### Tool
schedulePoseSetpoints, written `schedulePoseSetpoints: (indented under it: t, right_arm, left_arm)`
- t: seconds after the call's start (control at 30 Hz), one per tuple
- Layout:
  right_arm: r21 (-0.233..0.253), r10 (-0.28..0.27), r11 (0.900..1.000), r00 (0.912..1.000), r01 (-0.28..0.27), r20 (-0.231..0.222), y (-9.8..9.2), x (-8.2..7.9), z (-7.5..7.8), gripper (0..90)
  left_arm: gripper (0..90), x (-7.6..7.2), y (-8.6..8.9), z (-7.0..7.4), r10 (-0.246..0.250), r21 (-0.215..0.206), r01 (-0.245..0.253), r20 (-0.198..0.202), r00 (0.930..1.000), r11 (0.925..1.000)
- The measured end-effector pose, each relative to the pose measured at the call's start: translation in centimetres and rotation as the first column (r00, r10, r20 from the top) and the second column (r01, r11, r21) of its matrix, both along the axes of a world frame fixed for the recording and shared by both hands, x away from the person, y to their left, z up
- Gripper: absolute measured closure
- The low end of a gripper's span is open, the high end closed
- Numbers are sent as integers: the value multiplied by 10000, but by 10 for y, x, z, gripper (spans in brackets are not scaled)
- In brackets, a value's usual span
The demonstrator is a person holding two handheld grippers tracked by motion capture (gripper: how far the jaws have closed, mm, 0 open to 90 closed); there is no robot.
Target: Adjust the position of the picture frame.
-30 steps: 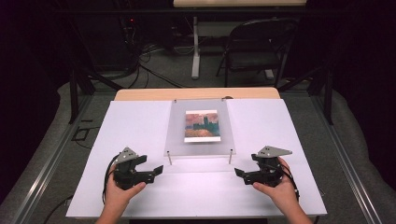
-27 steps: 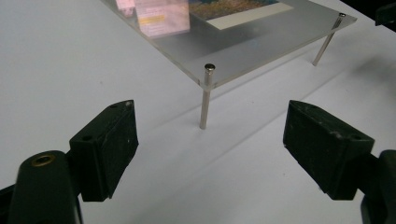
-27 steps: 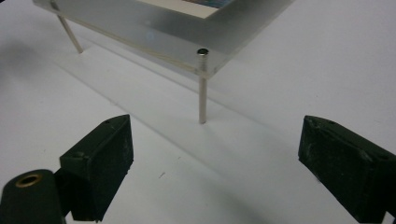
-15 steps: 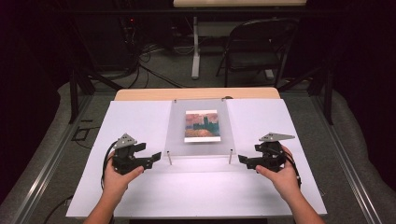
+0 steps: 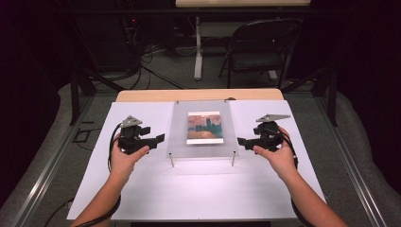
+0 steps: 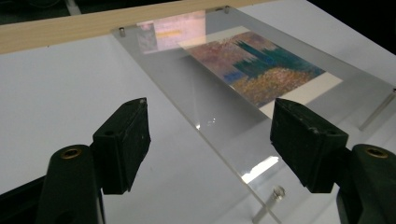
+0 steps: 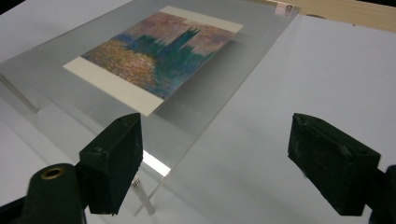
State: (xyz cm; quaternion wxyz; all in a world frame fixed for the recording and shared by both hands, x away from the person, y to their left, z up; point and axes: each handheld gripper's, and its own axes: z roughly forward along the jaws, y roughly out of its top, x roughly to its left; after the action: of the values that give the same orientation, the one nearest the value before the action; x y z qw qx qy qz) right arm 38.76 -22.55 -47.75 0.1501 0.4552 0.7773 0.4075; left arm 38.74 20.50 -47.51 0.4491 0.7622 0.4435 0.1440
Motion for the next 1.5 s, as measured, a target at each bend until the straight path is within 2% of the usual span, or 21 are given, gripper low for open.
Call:
schedulePoseSetpoints:
  t: [0.17,0.4,0.63,0.8,0.87,1.17,1.5]
  right_arm:
    - [-80,-169,9998,9999,169,-5,2,19,0,192]
    - [41,-424,9991,9991,425,-98,3,44,-5,230]
    - [337,-506,9981,9983,516,-302,6,63,-2,235]
    - [227,-595,9979,9979,601,-267,10,74,3,235]
    - [140,-642,9978,9977,646,-230,12,78,4,235]
    - [90,-909,9958,9953,912,-342,17,96,1,235]
    - [266,-1086,9935,9916,1107,-705,24,111,-15,235]
  left_arm:
    - [303,19,-7,-3,-92,-216,88,-213,9997,9997]
    - [321,42,-14,2,-51,-279,43,-310,9995,9996]
    - [333,65,-13,9,248,-123,-252,-377,9990,9996]
    - [333,76,-10,11,556,-44,-557,-348,9978,9984]
    - [331,80,-8,10,633,-115,-638,-430,9971,9979]
    - [330,96,-9,-2,975,41,-975,-767,9923,9952]
    - [329,111,-22,-20,1162,6,-1169,-1163,9864,9931]
